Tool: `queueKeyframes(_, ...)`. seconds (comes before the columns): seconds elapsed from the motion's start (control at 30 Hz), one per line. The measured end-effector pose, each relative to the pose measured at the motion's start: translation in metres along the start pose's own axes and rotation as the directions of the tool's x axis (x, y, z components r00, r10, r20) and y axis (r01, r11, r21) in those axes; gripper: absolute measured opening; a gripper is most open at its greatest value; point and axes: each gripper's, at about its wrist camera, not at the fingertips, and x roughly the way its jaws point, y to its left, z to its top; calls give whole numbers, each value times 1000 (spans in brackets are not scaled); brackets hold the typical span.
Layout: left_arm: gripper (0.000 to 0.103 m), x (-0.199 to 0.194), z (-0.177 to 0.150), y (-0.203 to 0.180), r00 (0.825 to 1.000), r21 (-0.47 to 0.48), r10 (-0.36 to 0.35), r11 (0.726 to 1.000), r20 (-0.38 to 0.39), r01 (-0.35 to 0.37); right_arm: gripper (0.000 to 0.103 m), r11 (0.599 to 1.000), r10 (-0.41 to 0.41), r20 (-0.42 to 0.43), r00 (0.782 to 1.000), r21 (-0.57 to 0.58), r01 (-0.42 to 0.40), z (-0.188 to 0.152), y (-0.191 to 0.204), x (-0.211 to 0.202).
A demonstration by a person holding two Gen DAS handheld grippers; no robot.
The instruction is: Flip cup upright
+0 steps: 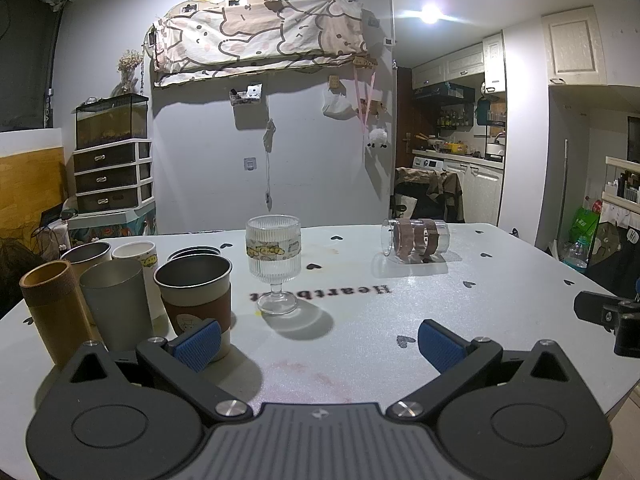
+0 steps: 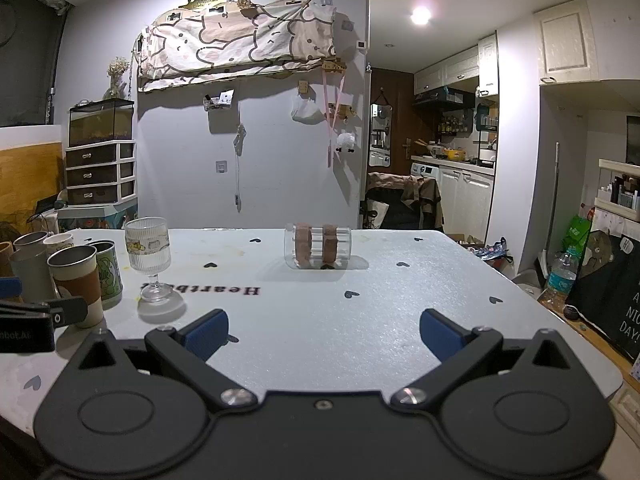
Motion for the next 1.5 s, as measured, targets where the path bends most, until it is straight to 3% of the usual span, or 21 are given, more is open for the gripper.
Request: queueKeyframes(1.5, 103, -1, 1, -4, 1000, 15, -2, 1000, 13, 2, 103, 1000, 12, -2, 1000, -2, -12, 0, -9, 7)
